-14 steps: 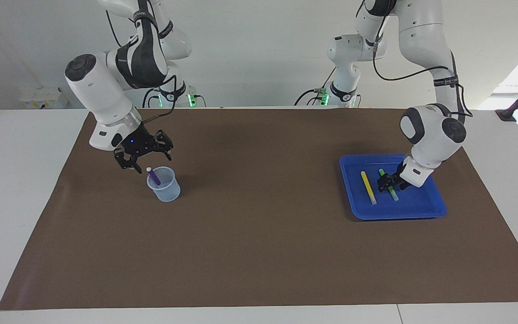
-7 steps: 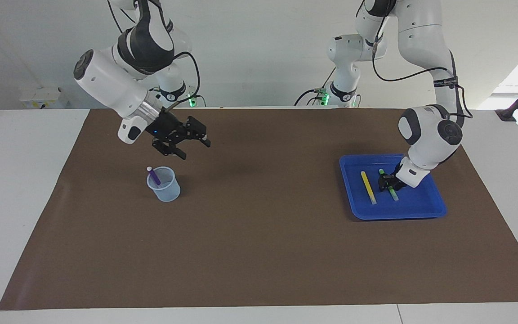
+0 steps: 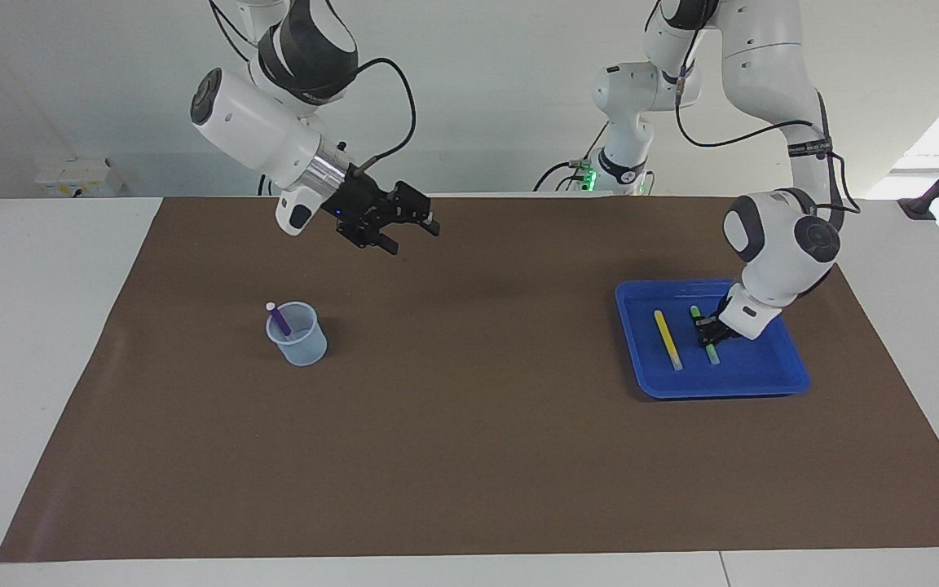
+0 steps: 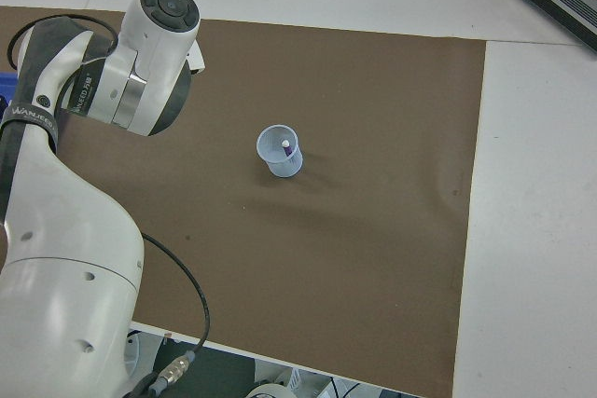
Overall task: Transfer and insert pens with both arms
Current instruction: 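Lift the green pen with the left gripper toward the right gripper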
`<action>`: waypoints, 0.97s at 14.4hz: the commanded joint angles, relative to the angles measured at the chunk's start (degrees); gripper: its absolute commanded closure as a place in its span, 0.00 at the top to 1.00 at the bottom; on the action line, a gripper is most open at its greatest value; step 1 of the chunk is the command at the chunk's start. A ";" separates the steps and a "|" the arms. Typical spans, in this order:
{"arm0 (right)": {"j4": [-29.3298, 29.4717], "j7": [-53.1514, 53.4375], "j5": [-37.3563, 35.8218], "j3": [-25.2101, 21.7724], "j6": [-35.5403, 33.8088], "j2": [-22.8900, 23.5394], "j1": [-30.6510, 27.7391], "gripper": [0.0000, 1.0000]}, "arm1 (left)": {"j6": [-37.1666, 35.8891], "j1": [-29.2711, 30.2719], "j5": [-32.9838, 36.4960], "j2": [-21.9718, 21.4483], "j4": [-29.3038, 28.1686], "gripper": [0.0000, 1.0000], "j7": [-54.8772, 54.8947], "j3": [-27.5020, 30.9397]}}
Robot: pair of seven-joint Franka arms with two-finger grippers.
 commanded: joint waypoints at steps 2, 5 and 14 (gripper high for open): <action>-1.17 2.24 3.48 0.19 2.84 -1.02 0.51 1.00 | -2.67 0.03 0.82 -0.03 1.13 0.00 0.19 0.09; -1.34 3.65 3.83 0.89 3.64 -1.02 0.52 1.00 | -10.21 0.04 -0.75 -0.03 5.87 0.00 -1.03 0.00; -2.39 6.46 8.40 0.98 13.12 -0.93 5.95 1.00 | -39.67 -1.28 -21.73 -4.33 18.81 0.00 -31.40 -0.17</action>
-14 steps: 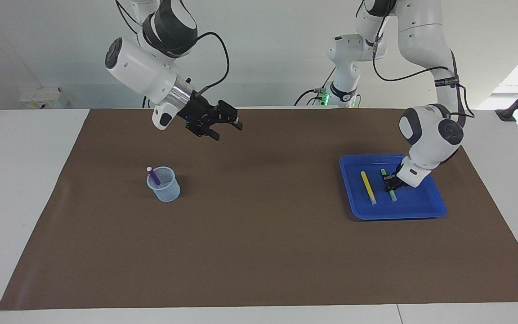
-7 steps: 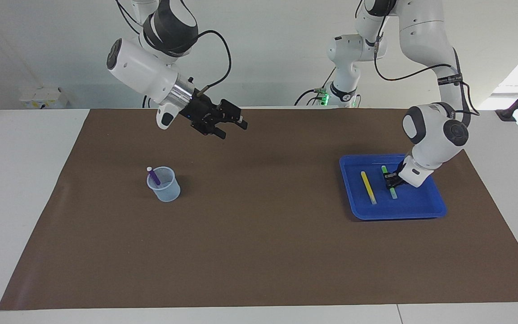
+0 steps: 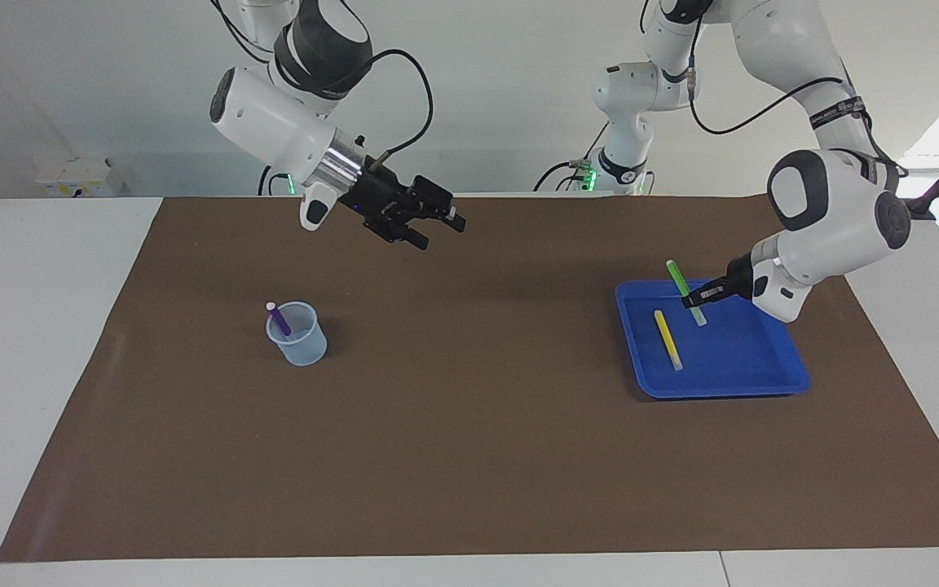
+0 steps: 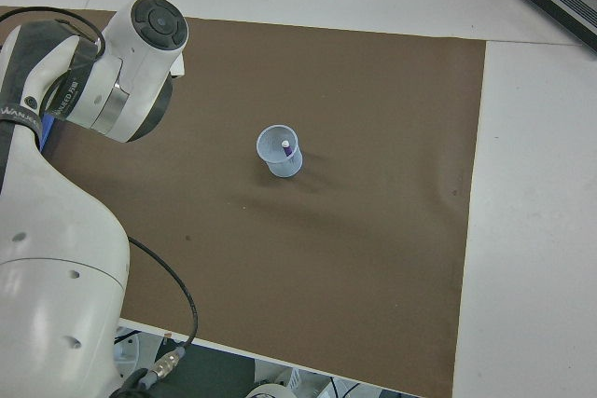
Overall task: Transfer and insert pens with both arms
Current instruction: 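Lift the green pen with the left gripper toward the right gripper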
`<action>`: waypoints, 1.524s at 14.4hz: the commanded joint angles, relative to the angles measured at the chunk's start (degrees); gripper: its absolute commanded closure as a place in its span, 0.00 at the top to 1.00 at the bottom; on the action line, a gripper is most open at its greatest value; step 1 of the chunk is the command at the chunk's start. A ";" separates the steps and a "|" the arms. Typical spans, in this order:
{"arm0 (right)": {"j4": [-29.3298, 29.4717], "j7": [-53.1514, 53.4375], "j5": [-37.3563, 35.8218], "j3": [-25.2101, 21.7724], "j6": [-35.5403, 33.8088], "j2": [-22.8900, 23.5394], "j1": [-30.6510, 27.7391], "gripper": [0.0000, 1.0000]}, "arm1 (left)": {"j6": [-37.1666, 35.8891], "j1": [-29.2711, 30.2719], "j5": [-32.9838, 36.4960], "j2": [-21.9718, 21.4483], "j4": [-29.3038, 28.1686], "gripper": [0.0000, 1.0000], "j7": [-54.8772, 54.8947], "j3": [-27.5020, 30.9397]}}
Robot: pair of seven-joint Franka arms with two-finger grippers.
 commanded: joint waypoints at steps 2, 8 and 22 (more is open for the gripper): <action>-2.49 1.54 1.18 0.11 6.02 -0.93 3.31 1.00 | -5.05 -2.25 -8.95 -3.17 0.38 0.00 -17.13 0.29; -2.58 5.41 1.18 0.11 15.78 -0.32 10.08 1.00 | -2.43 -9.72 -20.03 -8.45 -3.74 0.00 -42.80 0.29; -3.11 6.21 -1.63 0.11 15.61 -0.58 15.61 0.77 | 22.36 -19.31 -30.67 -22.60 -22.73 0.00 -65.68 0.20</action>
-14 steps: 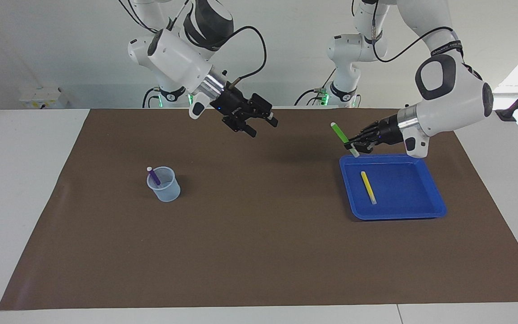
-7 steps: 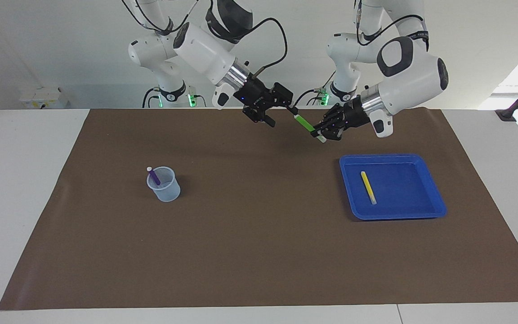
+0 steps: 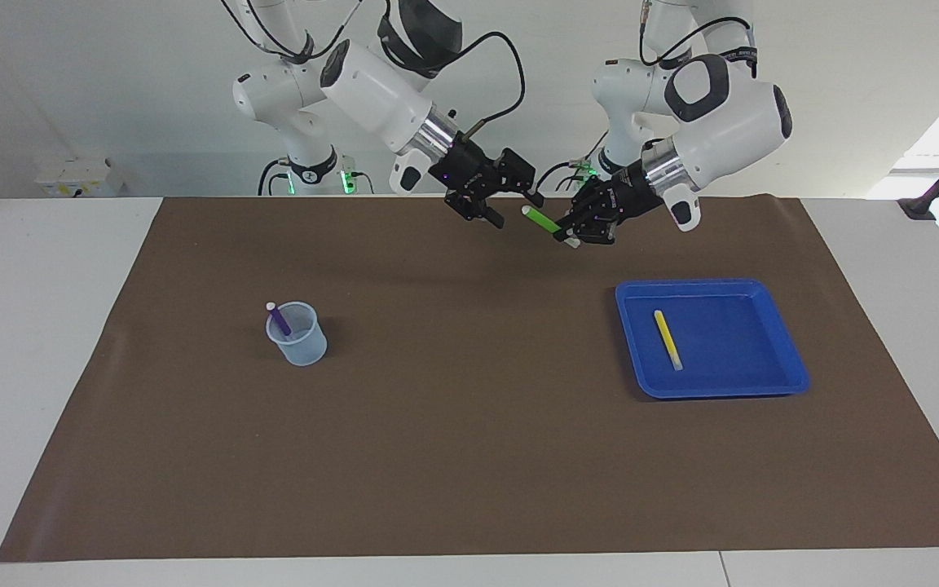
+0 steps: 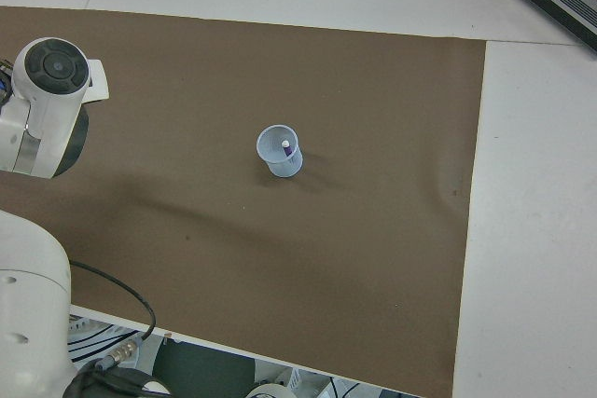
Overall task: Transfer and insert pens with both arms
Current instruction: 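Lift the green pen with the left gripper toward the right gripper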
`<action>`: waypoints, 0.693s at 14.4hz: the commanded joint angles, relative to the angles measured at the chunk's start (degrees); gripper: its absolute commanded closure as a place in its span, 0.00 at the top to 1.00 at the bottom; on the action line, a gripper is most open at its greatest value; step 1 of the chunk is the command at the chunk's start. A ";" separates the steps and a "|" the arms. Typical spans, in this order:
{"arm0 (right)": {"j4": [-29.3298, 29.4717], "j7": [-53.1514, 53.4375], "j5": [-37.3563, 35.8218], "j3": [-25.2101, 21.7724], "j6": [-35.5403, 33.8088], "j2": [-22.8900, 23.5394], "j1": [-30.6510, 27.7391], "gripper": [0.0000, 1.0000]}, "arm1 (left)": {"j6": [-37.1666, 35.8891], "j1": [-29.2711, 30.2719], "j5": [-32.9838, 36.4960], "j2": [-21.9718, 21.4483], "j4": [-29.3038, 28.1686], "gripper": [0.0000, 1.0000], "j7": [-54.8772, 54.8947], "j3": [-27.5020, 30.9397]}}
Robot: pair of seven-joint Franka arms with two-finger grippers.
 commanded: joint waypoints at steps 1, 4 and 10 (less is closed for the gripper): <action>-0.78 0.56 -1.26 0.08 0.35 -0.72 1.05 0.72 | 4.11 -2.07 -2.60 -2.59 -3.53 0.00 -2.21 0.54; -0.78 0.47 -1.96 0.08 0.35 -0.72 0.97 0.61 | 4.64 -3.13 -2.78 -2.86 -3.89 0.00 -2.65 0.54; -0.43 0.38 -2.06 -0.01 0.79 -0.37 0.44 0.58 | 4.55 -3.13 -2.78 -2.95 -3.89 0.00 -2.48 0.54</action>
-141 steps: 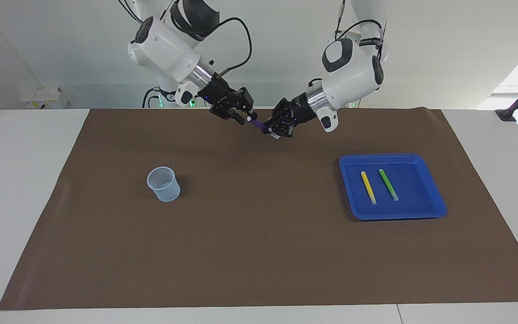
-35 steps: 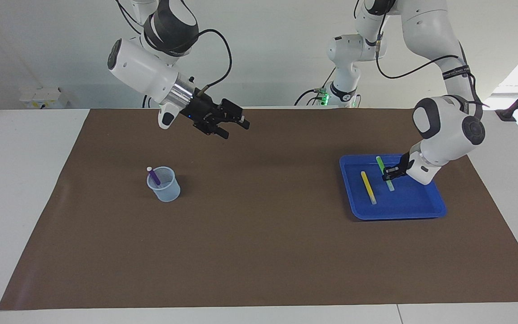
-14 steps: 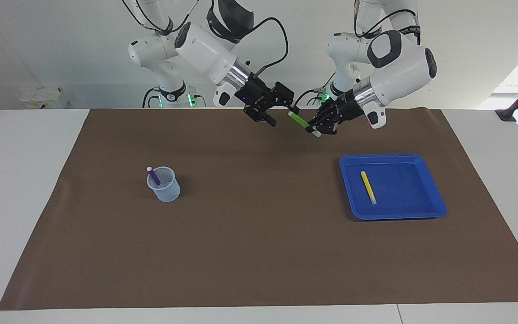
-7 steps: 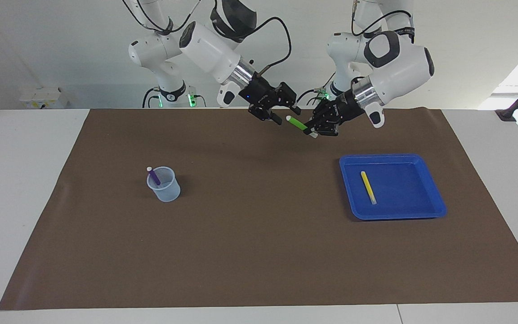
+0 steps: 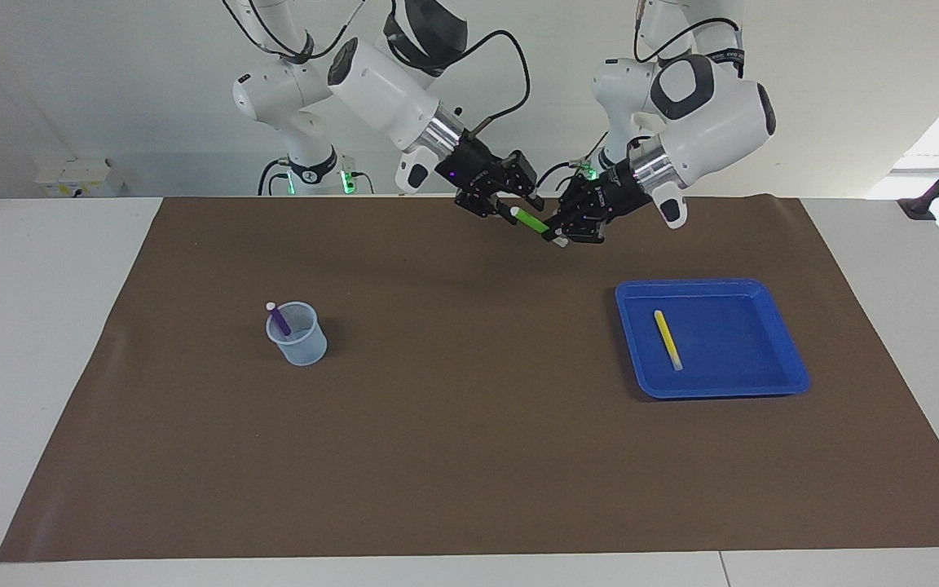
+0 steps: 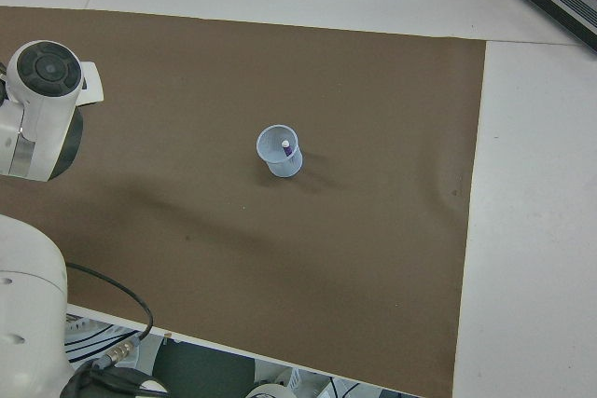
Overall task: Transfer and insert pens with both arms
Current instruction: 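Lift the green pen with the left gripper toward the right gripper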
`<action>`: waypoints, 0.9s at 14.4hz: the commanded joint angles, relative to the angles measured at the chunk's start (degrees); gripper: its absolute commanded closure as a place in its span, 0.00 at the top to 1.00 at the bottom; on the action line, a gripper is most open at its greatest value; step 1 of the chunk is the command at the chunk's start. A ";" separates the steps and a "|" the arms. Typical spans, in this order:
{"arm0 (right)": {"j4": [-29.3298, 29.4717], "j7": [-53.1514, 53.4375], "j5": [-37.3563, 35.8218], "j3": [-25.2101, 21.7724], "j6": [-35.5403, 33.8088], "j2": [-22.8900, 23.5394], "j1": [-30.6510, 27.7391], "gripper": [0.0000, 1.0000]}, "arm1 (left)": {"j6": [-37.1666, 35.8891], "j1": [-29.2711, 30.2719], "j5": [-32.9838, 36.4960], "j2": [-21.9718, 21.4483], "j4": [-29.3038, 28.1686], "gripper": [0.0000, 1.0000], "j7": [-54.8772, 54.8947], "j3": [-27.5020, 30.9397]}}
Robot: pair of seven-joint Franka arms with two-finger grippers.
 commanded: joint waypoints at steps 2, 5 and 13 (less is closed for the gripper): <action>-0.27 0.38 -1.41 0.09 0.75 -0.37 -0.43 0.50 | 1.34 -0.91 -1.04 -2.06 -2.19 0.00 -0.58 0.57; -0.27 0.38 -1.41 0.09 0.75 -0.37 -0.43 0.34 | 1.42 -0.82 -1.04 -2.06 -2.19 0.00 -0.58 0.57; -0.44 0.56 -1.41 0.09 0.57 -0.37 -0.96 0.00 | 1.34 -0.82 -1.04 -1.79 -1.49 0.14 0.38 0.66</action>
